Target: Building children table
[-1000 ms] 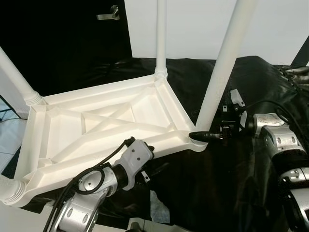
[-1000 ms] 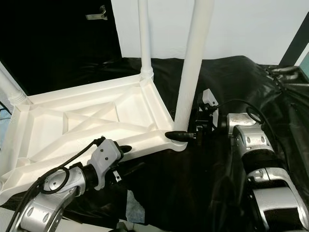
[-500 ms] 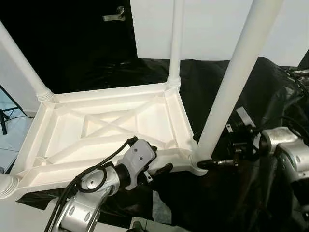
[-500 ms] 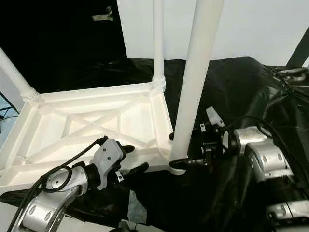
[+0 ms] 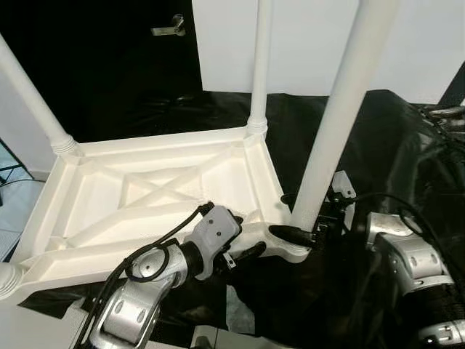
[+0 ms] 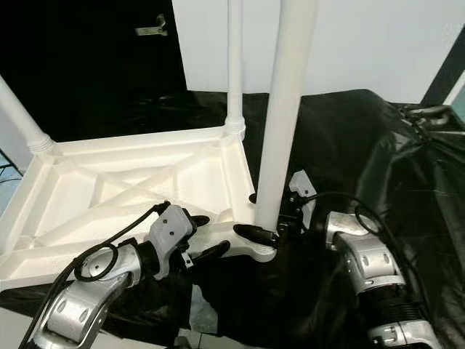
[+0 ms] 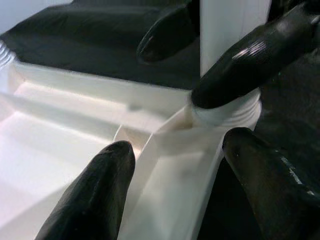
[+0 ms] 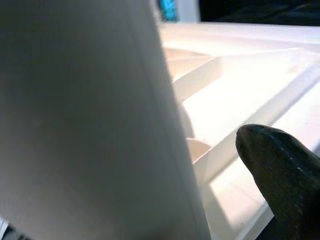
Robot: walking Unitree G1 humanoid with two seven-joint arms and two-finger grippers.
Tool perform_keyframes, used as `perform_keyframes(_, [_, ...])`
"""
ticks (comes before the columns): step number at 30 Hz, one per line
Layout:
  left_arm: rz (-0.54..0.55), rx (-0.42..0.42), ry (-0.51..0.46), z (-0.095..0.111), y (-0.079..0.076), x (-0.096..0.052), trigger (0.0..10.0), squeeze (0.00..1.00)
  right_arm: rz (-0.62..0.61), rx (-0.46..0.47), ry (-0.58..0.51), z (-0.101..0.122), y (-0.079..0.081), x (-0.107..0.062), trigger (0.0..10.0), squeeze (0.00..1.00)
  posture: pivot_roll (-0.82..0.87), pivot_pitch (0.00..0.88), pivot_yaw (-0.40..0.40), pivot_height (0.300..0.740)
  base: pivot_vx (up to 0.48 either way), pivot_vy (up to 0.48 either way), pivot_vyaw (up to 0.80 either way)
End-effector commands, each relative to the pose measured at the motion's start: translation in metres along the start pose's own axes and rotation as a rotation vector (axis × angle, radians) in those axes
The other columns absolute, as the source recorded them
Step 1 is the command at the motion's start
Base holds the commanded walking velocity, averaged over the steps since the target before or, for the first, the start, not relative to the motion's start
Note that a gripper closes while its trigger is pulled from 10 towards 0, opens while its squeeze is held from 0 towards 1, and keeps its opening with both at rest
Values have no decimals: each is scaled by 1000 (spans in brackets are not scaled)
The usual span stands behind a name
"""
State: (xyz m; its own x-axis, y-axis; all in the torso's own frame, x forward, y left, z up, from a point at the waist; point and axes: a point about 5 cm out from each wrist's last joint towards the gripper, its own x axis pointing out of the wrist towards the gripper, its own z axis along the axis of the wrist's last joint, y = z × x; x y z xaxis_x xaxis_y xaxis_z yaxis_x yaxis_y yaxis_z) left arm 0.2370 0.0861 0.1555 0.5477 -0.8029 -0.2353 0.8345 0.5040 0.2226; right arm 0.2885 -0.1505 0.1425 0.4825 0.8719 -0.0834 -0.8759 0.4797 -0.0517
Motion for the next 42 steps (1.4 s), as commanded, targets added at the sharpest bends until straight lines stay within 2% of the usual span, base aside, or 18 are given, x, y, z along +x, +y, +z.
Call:
perform_keyframes(1, [34,10,-4,0,3,3,10000,0,-34,3,-30,1,7,12,10000,0,116,0,4,740,0,0,0])
perform_keyframes(4, [35,13,-8,1,4,5,10000,0,-75,1,-42,0,7,15,10000,0,115,0,1,740,0,0,0])
perform_keyframes(5, [34,16,-12,0,5,6,10000,0,-114,-6,-47,-1,8,17,5569,0,112,0,2,740,0,0,0])
perform_keyframes(6, [34,16,-12,0,5,6,10000,0,-114,-6,-47,-1,8,17,5569,0,112,0,2,740,0,0,0])
perform_keyframes(7, [29,17,-14,0,4,6,10000,0,-160,-14,-52,-3,7,17,0,0,106,0,2,740,0,0,0])
perform_keyframes(15, [21,23,-15,-5,3,12,10000,0,-352,-8,-10,-11,-1,12,0,0,83,0,8,740,0,0,0])
perform_keyframes(19, [34,20,-15,-7,4,16,10000,0,-437,-1,4,-15,4,18,0,0,76,0,5,740,0,0,0])
perform_keyframes(20, [40,15,-21,-8,3,18,10000,0,-539,9,11,-16,9,23,0,0,73,0,4,740,0,0,0])
perform_keyframes(21, [40,15,-21,-8,3,18,10000,0,-539,9,11,-16,9,23,0,0,73,0,4,740,0,0,0])
perform_keyframes(22, [41,15,-22,-8,3,18,10000,0,-584,0,10,-17,13,25,588,0,71,0,1,740,0,0,0])
perform_keyframes(23, [43,16,-22,-9,3,19,10000,0,-653,19,17,-18,15,27,10000,0,71,0,0,740,0,0,0])
perform_keyframes(30, [66,28,-31,-8,8,19,10000,0,-1049,73,41,-23,13,21,10000,0,78,0,-2,740,0,0,0])
perform_keyframes(31, [75,39,-33,-8,9,20,10000,0,-1081,116,34,-25,13,21,10000,0,79,0,-3,740,0,0,0])
perform_keyframes(38, [99,58,-38,-5,15,23,10000,0,-1052,135,-20,-18,16,27,10000,0,74,0,13,740,0,0,0])
perform_keyframes(39, [111,58,-49,-3,18,25,10000,0,-1034,119,-41,-13,17,29,10000,435,73,0,12,740,0,0,0])
perform_keyframes(40, [119,59,-56,-2,20,26,10000,0,-1024,108,-54,-10,18,31,10000,435,73,0,12,740,0,0,0])
perform_keyframes(41, [129,44,-63,0,22,26,10000,0,-1011,96,-76,-6,19,32,10000,1000,71,0,14,740,0,0,0])
perform_keyframes(42, [134,31,-69,1,24,27,10000,0,-1012,92,-92,-4,20,33,10000,1000,69,0,14,740,0,0,0])
